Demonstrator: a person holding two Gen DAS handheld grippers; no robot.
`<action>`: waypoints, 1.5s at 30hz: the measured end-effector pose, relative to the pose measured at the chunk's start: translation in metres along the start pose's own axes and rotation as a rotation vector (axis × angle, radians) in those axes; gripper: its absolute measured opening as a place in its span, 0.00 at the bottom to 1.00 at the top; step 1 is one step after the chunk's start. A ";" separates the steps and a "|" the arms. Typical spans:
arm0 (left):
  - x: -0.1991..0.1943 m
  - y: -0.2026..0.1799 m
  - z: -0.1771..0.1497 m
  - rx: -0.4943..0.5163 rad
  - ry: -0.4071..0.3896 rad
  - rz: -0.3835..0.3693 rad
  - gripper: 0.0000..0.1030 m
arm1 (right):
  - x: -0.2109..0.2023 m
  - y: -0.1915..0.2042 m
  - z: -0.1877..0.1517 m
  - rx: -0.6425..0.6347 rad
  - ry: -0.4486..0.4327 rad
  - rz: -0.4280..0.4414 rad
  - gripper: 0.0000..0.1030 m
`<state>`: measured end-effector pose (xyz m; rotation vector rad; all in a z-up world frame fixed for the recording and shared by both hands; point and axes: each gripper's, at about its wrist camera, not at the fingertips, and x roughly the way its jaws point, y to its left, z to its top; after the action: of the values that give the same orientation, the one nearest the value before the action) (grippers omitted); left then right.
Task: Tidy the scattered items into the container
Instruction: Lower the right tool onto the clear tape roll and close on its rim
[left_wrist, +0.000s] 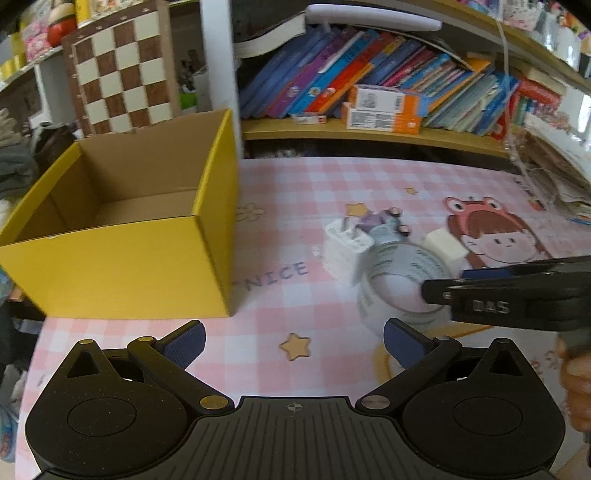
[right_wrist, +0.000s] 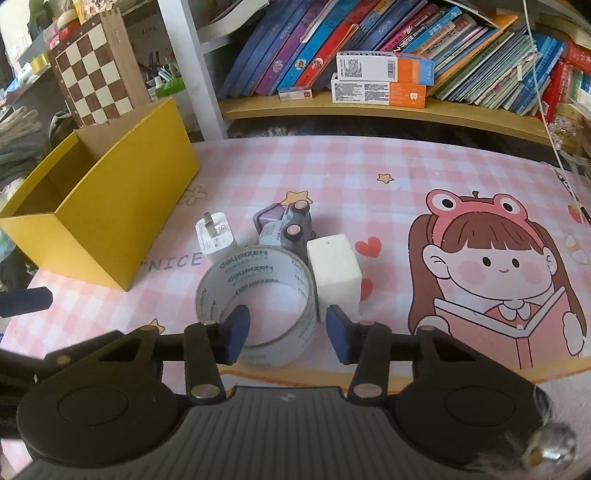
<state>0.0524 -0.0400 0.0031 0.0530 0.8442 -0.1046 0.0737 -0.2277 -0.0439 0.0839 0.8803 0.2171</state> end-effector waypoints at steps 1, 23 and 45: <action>0.000 -0.001 0.000 0.007 0.001 -0.002 1.00 | 0.001 0.000 0.001 0.000 0.004 0.001 0.42; 0.004 -0.017 0.002 0.049 0.025 -0.022 1.00 | 0.023 -0.017 0.001 0.083 0.071 0.045 0.19; 0.008 -0.022 0.009 0.026 -0.014 -0.019 0.99 | -0.007 -0.031 -0.005 0.078 0.026 0.062 0.06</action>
<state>0.0614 -0.0636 0.0030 0.0688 0.8297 -0.1337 0.0705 -0.2599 -0.0472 0.1814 0.9132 0.2422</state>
